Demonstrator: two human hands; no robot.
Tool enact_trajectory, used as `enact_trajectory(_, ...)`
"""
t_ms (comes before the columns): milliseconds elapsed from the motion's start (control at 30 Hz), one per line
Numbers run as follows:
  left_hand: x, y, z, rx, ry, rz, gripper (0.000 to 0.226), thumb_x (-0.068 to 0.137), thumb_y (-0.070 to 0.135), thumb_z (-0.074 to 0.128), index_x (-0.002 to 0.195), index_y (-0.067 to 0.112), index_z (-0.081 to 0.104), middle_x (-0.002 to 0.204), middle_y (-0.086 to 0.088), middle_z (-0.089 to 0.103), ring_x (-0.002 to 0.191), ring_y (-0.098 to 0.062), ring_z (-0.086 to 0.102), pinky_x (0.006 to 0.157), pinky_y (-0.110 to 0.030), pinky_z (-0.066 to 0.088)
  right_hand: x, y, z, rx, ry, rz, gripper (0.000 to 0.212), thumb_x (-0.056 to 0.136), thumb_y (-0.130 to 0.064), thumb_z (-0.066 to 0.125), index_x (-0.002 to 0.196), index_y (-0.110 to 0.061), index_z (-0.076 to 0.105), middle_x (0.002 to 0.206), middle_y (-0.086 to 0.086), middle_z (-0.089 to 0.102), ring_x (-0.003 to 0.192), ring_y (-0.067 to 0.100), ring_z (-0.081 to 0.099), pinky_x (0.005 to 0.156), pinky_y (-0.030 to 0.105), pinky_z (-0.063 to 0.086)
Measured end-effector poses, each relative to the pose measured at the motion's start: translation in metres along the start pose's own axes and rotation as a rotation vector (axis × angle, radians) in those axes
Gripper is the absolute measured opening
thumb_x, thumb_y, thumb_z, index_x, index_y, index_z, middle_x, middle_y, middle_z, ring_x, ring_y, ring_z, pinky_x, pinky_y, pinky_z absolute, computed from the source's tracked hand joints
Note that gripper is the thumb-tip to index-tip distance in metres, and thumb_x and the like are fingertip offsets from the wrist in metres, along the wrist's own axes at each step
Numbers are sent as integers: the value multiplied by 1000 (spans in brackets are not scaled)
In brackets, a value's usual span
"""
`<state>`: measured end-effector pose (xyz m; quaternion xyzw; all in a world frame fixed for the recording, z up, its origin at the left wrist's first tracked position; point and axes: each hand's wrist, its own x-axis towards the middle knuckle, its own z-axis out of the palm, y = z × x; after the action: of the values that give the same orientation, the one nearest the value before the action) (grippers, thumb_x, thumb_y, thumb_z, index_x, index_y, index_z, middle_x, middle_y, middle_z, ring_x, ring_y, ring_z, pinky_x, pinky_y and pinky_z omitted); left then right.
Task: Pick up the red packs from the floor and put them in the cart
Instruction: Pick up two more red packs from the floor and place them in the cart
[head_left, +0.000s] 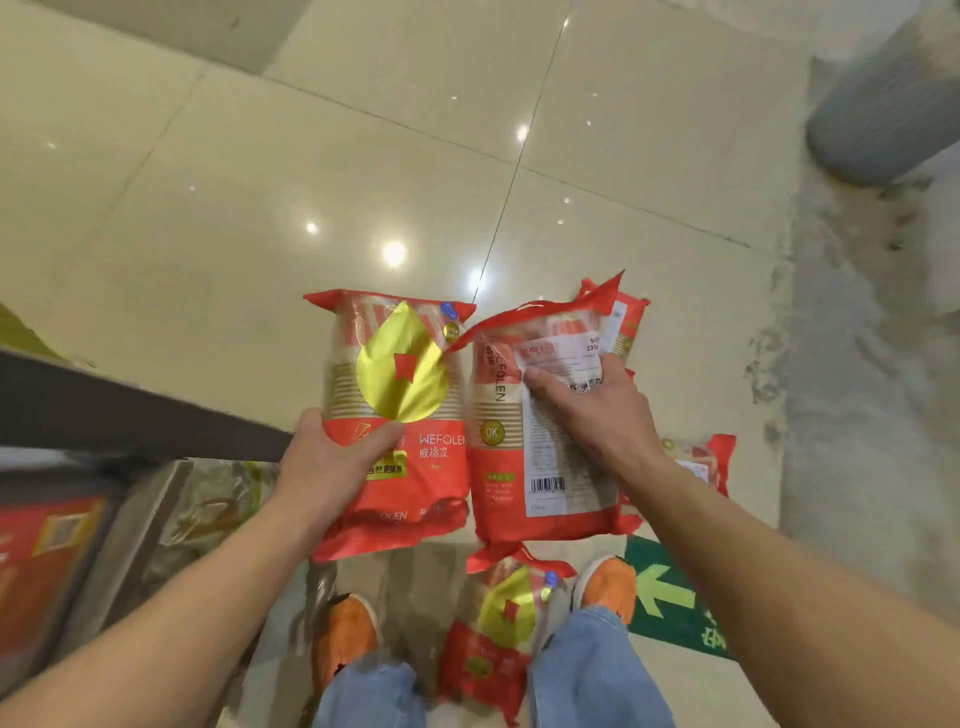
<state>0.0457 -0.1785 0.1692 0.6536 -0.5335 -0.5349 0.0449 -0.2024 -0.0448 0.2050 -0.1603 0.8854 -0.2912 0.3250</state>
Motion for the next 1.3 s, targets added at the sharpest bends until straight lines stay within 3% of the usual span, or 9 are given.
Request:
enact_trajectory(133, -95, 91, -36, 15, -73, 134, 64, 76, 53, 94, 123, 27, 59, 104, 13, 71, 96, -15, 71, 85, -38, 55, -84, -68, -103, 95, 138, 24, 54, 73, -75, 79, 108, -38, 61, 93, -20, 75, 75, -5, 72, 66, 25, 55)
enact_trajectory(367, -257, 233, -83, 43, -205, 443, 57, 78, 51, 92, 119, 28, 60, 102, 13, 72, 88, -7, 72, 64, -25, 49, -235, -130, -275, 335, 365, 84, 58, 75, -67, 85, 116, -27, 73, 98, -9, 83, 81, 10, 80, 75, 32, 61)
enact_trajectory(500, -352, 271, -99, 75, -321, 578, 60, 79, 53, 90, 124, 28, 59, 110, 8, 74, 94, -16, 75, 76, -38, 60, -333, -126, -345, 463, 449, 98, 56, 75, -62, 88, 115, -24, 77, 99, -5, 85, 84, 16, 83, 86, 43, 66)
enact_trajectory(667, -478, 267, -105, 104, -447, 726, 55, 79, 55, 91, 117, 29, 62, 109, 4, 76, 91, -16, 76, 66, -34, 57, -478, -81, -397, 576, 589, 79, 51, 70, -66, 86, 104, -29, 82, 93, -8, 85, 82, 16, 84, 89, 49, 66)
enact_trajectory(767, -564, 251, -105, 120, -545, 798, 66, 63, 69, 87, 112, 32, 63, 109, 4, 77, 92, -18, 78, 73, -40, 62, -575, -43, -422, 640, 719, 56, 35, 68, -70, 85, 93, -45, 81, 83, -18, 83, 70, 5, 80, 85, 43, 65)
enact_trajectory(867, -652, 236, -101, 146, -675, 847, 79, 52, 72, 84, 115, 28, 67, 109, -2, 80, 93, -27, 81, 86, -55, 66, -677, -5, -443, 697, 879, 111, 60, 59, -78, 85, 100, -35, 79, 87, -16, 83, 76, 10, 81, 87, 44, 65)
enact_trajectory(1000, -759, 219, -85, 190, -866, 921, 83, 47, 71, 86, 115, 28, 68, 106, -4, 83, 79, -25, 84, 74, -50, 69, -812, 39, -463, 746, 1064, 176, 81, 55, -83, 84, 117, -33, 72, 105, -9, 83, 96, 20, 80, 94, 51, 63)
enact_trajectory(1167, -883, 194, -56, 287, -1159, 1027, 79, 47, 75, 86, 112, 37, 66, 110, 0, 81, 91, -28, 82, 81, -53, 68, -965, 78, -462, 774, 1358, 253, 81, 54, -83, 83, 116, -32, 72, 107, -7, 82, 101, 23, 78, 97, 53, 61)
enact_trajectory(1300, -973, 164, -38, 358, -1375, 1122, 79, 45, 75, 88, 109, 33, 67, 105, 1, 82, 79, -19, 83, 77, -47, 67, -1070, 98, -437, 798, 1586, 336, 62, 61, -77, 86, 107, -37, 80, 102, -11, 84, 98, 21, 80, 96, 54, 62)
